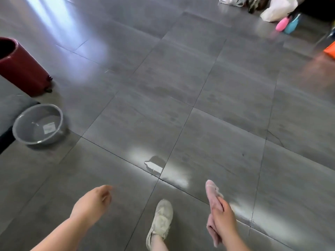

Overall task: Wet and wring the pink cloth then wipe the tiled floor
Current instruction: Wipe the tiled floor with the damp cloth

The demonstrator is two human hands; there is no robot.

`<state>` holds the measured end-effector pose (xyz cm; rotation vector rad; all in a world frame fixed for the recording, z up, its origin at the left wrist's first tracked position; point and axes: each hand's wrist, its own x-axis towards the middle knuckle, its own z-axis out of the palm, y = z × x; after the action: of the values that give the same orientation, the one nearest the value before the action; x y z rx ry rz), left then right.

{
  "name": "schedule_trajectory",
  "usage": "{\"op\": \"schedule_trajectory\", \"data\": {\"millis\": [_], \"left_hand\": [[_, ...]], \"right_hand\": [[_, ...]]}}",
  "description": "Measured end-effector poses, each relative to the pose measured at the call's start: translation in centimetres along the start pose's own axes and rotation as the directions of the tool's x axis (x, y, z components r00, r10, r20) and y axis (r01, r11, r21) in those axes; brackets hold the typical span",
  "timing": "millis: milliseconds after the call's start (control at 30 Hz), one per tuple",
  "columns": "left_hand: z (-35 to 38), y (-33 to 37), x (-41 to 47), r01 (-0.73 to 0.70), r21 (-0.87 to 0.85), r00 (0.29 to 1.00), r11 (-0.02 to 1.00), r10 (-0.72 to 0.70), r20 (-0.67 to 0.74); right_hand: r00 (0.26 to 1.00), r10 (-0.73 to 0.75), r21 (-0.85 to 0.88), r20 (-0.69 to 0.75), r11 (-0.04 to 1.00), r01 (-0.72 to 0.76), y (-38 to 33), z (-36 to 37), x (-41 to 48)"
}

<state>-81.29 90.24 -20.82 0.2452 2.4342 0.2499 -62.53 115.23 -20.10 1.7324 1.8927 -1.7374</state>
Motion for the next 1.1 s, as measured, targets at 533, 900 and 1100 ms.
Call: {"op": "schedule_trajectory", "data": {"millis": [533, 900, 1100], "left_hand": [[18.7, -2.4, 34.2, -0.343, 0.322, 0.939, 0.882, 0.319, 0.126], [24.6, -9.5, 44.2, -0.251, 0.32, 0.968, 0.914, 0.228, 0.107], [25.7, -9.8, 44.5, -0.206, 0.303, 0.978, 0.93, 0.188, 0.088]], "right_hand": [[0.694, -0.624, -0.697, 0.358, 0.316, 0.644, 18.5, 21.8, 32.7], [0.306, -0.479, -0.528, 0.823, -0.443, 0.725, 24.4, 30.9, 41.6], [0.369, -0.539, -0.602, 0.757, -0.358, 0.714, 17.7, 36.9, 44.2]]}}
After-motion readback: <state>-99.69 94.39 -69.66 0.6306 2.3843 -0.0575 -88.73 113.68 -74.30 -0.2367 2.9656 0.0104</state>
